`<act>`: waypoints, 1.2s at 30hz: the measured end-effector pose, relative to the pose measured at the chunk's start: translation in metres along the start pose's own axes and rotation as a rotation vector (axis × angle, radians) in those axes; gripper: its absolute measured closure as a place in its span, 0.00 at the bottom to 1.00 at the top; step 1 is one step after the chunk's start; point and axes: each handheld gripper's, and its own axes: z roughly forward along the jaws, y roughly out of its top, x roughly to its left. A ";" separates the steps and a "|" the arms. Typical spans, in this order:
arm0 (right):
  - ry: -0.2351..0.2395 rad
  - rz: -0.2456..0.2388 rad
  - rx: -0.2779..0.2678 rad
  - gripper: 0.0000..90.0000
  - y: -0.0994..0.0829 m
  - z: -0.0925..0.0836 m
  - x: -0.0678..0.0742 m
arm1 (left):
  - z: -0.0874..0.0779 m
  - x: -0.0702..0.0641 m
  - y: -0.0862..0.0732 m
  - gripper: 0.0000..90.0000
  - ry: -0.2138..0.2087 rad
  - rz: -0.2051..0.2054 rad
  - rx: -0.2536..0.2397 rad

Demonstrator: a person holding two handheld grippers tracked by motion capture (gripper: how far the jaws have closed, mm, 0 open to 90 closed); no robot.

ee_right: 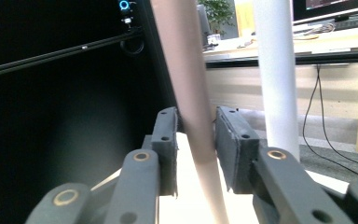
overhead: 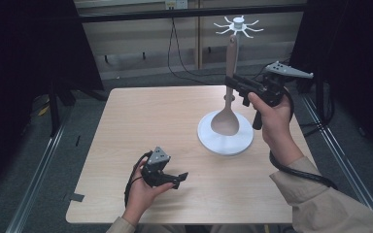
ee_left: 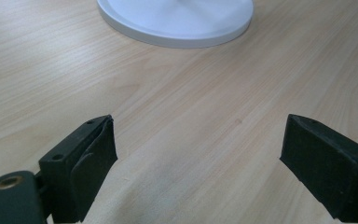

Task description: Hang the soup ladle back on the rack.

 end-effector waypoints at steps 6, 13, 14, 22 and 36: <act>-0.002 -0.020 0.020 0.69 -0.002 0.001 0.003 | 0.001 0.000 -0.001 0.11 0.005 0.008 0.011; -0.005 -0.018 0.015 0.60 -0.001 0.001 0.005 | -0.001 -0.001 0.000 0.11 0.002 0.005 -0.001; -0.004 -0.018 0.015 0.57 -0.001 0.001 0.005 | -0.001 0.000 0.000 0.11 0.005 0.005 0.001; -0.025 -0.042 0.045 0.43 -0.003 -0.002 0.008 | -0.002 0.000 -0.002 0.11 -0.003 -0.005 0.005; -0.062 -0.073 0.125 0.17 -0.012 -0.007 0.004 | -0.003 0.001 -0.003 0.11 0.009 -0.003 0.004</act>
